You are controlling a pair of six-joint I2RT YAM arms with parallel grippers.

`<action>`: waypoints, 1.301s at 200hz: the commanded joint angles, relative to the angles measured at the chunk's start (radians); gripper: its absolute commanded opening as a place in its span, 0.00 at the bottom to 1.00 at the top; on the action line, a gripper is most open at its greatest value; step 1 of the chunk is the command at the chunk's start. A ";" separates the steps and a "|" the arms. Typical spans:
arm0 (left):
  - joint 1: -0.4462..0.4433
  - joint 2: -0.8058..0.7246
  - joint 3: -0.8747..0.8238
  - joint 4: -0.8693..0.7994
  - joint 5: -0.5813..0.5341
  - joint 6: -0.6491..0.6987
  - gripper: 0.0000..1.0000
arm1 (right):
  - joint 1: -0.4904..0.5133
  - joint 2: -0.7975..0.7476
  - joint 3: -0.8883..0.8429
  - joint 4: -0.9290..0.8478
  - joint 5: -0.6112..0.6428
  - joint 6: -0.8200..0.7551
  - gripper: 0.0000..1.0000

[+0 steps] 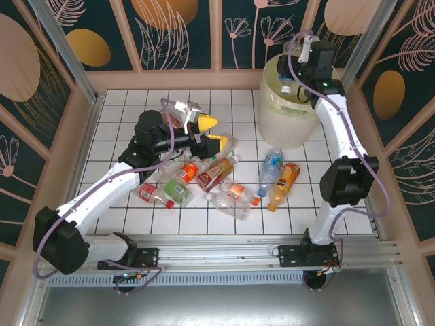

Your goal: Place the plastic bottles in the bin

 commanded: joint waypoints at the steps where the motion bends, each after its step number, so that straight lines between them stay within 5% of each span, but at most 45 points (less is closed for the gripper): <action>1: -0.005 -0.014 0.009 -0.004 0.007 0.025 0.99 | -0.007 0.040 0.092 -0.085 0.017 0.024 0.62; 98: -0.005 -0.020 0.015 -0.037 0.004 0.044 0.98 | -0.067 0.138 0.165 -0.305 -0.025 0.078 0.63; 260: -0.005 -0.032 0.011 -0.033 0.029 0.029 0.99 | -0.078 0.320 0.256 -0.414 -0.095 0.140 0.64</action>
